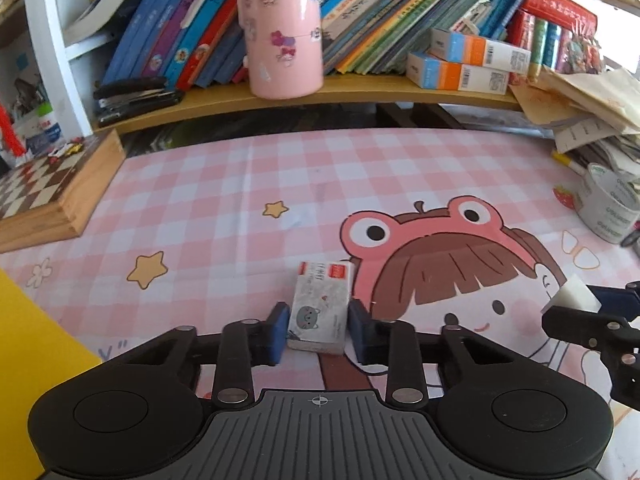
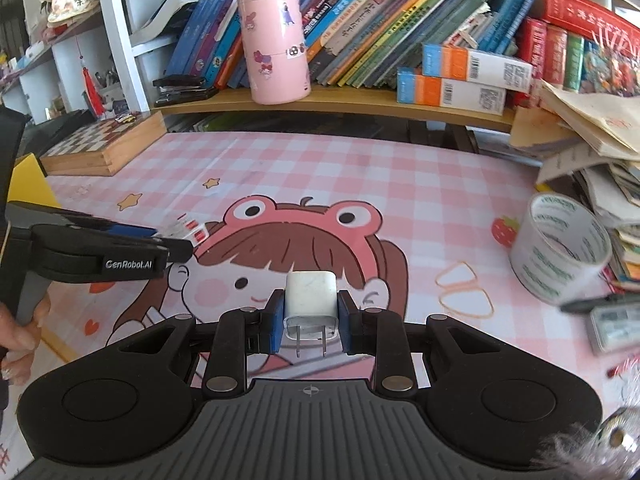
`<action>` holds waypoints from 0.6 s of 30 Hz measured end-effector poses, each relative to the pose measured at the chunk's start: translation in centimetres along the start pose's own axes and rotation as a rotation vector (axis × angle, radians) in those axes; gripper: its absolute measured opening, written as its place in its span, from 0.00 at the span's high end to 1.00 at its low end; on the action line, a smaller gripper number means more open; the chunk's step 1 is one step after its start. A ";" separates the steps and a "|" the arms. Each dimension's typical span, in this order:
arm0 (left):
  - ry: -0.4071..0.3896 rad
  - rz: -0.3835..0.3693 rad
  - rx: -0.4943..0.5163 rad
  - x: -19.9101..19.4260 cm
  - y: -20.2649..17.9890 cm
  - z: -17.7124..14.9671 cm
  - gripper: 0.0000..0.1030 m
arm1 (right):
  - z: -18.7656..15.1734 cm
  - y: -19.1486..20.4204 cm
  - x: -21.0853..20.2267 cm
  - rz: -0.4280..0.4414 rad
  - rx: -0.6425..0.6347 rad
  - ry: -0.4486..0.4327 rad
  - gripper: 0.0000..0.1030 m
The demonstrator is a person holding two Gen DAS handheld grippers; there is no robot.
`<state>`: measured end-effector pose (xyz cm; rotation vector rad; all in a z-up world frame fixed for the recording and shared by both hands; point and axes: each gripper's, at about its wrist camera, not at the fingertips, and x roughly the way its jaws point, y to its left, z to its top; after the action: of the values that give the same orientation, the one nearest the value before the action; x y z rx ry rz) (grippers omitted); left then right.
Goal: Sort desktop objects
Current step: 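Grasp the small white-and-red box with the left tool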
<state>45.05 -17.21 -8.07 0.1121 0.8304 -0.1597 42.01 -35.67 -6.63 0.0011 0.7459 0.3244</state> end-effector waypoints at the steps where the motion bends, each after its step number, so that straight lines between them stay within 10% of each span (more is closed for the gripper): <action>1: 0.002 -0.002 -0.006 0.0 0.0 0.1 0.72 | -0.2 0.0 -0.2 -0.001 0.006 0.001 0.77; 18: -0.134 -0.082 -0.050 -8.5 -0.1 -0.2 0.73 | -0.6 0.6 -3.6 -0.002 0.025 -0.043 0.77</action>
<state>39.23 -16.43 -1.88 0.0200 0.7050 -0.2217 38.98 -36.21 -4.63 0.0306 0.7075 0.3119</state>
